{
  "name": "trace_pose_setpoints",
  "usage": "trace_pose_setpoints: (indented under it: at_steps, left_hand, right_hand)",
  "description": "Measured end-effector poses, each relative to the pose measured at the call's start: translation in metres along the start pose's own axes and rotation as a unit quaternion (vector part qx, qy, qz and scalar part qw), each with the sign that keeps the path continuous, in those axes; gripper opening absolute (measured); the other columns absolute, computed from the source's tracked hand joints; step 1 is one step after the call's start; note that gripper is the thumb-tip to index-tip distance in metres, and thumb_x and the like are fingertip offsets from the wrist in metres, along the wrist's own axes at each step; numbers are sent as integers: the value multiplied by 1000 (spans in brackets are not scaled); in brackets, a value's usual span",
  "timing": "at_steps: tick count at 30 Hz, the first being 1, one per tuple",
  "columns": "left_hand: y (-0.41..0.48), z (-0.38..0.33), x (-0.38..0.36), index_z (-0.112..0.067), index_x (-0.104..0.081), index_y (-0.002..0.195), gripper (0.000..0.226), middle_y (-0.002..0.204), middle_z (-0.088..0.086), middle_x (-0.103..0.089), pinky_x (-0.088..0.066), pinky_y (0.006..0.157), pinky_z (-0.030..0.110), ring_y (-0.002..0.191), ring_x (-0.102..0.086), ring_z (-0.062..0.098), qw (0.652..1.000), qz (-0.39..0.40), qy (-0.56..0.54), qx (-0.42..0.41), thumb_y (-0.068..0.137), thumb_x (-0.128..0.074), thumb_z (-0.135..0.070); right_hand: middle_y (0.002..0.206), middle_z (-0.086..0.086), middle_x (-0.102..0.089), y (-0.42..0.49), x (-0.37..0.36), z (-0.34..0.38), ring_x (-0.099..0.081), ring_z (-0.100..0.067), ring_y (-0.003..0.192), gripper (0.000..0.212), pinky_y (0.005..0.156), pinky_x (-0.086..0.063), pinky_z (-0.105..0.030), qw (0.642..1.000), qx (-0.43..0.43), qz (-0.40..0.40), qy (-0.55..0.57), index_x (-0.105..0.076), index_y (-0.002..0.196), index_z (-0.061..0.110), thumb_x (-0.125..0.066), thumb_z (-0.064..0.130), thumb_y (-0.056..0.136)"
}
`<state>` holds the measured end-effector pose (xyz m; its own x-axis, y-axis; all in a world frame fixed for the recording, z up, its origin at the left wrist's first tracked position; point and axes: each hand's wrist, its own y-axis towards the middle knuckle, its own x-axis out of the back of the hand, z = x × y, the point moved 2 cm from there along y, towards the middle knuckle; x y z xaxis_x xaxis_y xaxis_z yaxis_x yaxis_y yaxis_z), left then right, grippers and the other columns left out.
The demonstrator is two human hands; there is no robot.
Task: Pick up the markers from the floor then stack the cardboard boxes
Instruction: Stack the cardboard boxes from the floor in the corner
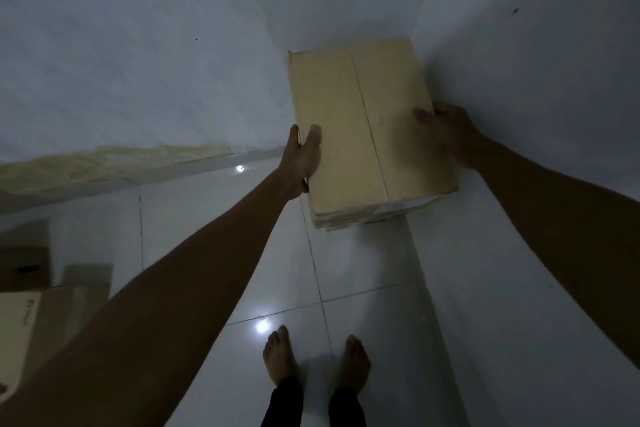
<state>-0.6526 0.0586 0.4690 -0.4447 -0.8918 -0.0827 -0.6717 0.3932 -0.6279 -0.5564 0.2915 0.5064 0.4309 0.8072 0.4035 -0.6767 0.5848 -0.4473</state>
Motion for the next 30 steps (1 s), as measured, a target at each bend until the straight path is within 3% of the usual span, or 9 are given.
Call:
trace_pose_setpoints:
  at_steps: [1, 3, 7, 10, 15, 21, 24, 27, 30]
  left_hand:
    - [4, 4, 0, -22, -10, 153, 71, 146, 0, -37, -42, 104, 53, 131, -43, 24, 1000, -16, -12, 4, 97, -46, -44]
    - [10, 13, 1, -16, -8, 153, 76, 150, 4, -33, -39, 103, 51, 134, -39, 25, 998, -50, -29, 29, 95, -50, -43]
    - [15, 29, 3, -10, -28, 147, 55, 128, -4, -42, -38, 91, 35, 116, -42, 15, 998, -50, 31, 2, 99, -50, -27]
    - [22, 36, 7, -12, -38, 142, 47, 139, 3, -47, -50, 80, 31, 121, -51, 24, 997, -27, 66, -14, 97, -50, -12]
    - [25, 40, 7, -5, -41, 139, 52, 140, 12, -49, -46, 104, 50, 128, -49, 29, 996, 2, 83, -26, 90, -52, 7]
    - [31, 47, -6, -3, -39, 141, 61, 142, 15, -48, -45, 90, 38, 130, -47, 30, 997, 34, 58, -36, 85, -45, 20]
    - [37, 49, -13, -7, -32, 145, 69, 144, 14, -44, -49, 82, 34, 130, -47, 33, 995, 44, 83, -28, 83, -46, 20]
    - [36, 52, -5, -13, -29, 148, 73, 147, 14, -40, -48, 90, 40, 130, -45, 34, 993, 31, 114, 0, 84, -56, 11]
    - [19, 55, 9, -14, -29, 148, 73, 147, 14, -39, -46, 91, 33, 132, -44, 28, 990, 12, 136, 31, 85, -62, 3]
  right_hand:
    - [111, -3, -57, 5, -1, 0, -57, -14, 91, 44, 66, -48, -17, 1000, 7, 4, -14, -55, 128, 3, -61, 26, 91]
    - [117, 0, -51, 12, -6, -2, -52, -14, 105, 54, 80, -46, -22, 999, 8, 15, -42, -48, 133, 1, -67, 25, 87]
    - [153, -9, -31, 18, -28, -13, -33, -24, 140, 77, 110, -32, -33, 988, 10, 72, -139, -29, 148, 8, -68, 30, 86]
    - [158, -7, -21, 17, -44, -27, -28, -23, 142, 81, 108, -29, -27, 973, -12, 134, -188, -23, 150, 14, -68, 32, 85]
    - [161, -4, -7, 18, -55, -44, -10, -18, 148, 85, 117, -12, -27, 940, 30, 172, -293, -18, 152, 16, -68, 34, 85]
    - [161, -8, 3, 29, -51, -48, 3, -24, 149, 93, 118, -7, -34, 911, 52, 162, -375, -11, 152, 11, -69, 35, 84]
    - [161, -10, 6, 30, -53, -53, 7, -29, 148, 99, 120, -6, -38, 887, 49, 171, -427, -6, 152, 10, -69, 40, 82]
    - [161, -10, 3, 22, -57, -55, 2, -27, 149, 93, 119, -8, -35, 899, 52, 155, -406, -11, 152, 11, -70, 33, 84]
    - [161, -9, -4, 8, -61, -55, -7, -21, 149, 84, 116, -11, -24, 917, 46, 138, -371, -19, 151, 9, -68, 28, 86]
